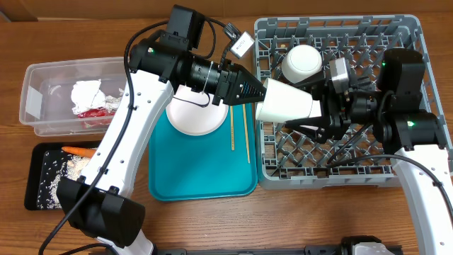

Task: Sort waste into correct bins and load items into the dishwasher
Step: 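Release the cup from the left gripper and carry it into the rack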

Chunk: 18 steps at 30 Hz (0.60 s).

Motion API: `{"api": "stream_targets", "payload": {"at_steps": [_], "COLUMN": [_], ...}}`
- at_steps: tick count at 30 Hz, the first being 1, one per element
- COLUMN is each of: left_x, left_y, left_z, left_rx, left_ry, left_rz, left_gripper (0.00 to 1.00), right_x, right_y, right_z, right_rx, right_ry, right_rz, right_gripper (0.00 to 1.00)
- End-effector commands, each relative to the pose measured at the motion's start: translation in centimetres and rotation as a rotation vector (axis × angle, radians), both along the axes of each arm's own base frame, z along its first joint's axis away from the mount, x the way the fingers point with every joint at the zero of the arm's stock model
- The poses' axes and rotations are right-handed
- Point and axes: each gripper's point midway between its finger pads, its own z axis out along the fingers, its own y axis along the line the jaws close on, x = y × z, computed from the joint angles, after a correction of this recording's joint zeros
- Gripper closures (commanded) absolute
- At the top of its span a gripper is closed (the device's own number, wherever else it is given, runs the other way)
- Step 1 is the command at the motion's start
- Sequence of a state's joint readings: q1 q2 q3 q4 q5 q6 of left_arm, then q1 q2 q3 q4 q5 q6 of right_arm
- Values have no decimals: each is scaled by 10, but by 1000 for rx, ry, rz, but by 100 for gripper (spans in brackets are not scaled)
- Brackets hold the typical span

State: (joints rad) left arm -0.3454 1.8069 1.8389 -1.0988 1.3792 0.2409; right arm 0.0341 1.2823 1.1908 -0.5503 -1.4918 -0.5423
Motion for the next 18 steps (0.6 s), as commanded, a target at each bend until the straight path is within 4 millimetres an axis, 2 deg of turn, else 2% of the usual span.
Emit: {"api": "stream_targets", "payload": {"at_steps": [1, 6, 8, 9, 13, 18], "left_x": [10, 11, 11, 12, 13, 13], "left_y": [-3, -4, -4, -4, -4, -3], "left_z": [-10, -9, -9, -9, -9, -9], "left_rx": [33, 30, 28, 26, 28, 29], "left_ry": [-38, -48, -55, -60, -64, -64], "left_rz": [15, 16, 16, 16, 19, 21], "left_gripper": [96, 96, 90, 80, 64, 55], "right_x": [-16, -16, -16, -16, -15, -15], "right_y": [3, 3, 3, 3, 3, 3], "right_z": [12, 12, 12, 12, 12, 12], "right_rx": [43, 43, 43, 43, 40, 39], "right_ry": [-27, -27, -27, -27, -29, -28], "right_rz": [77, 77, 77, 76, 72, 70], "right_gripper": [34, 44, 48, 51, 54, 59]}}
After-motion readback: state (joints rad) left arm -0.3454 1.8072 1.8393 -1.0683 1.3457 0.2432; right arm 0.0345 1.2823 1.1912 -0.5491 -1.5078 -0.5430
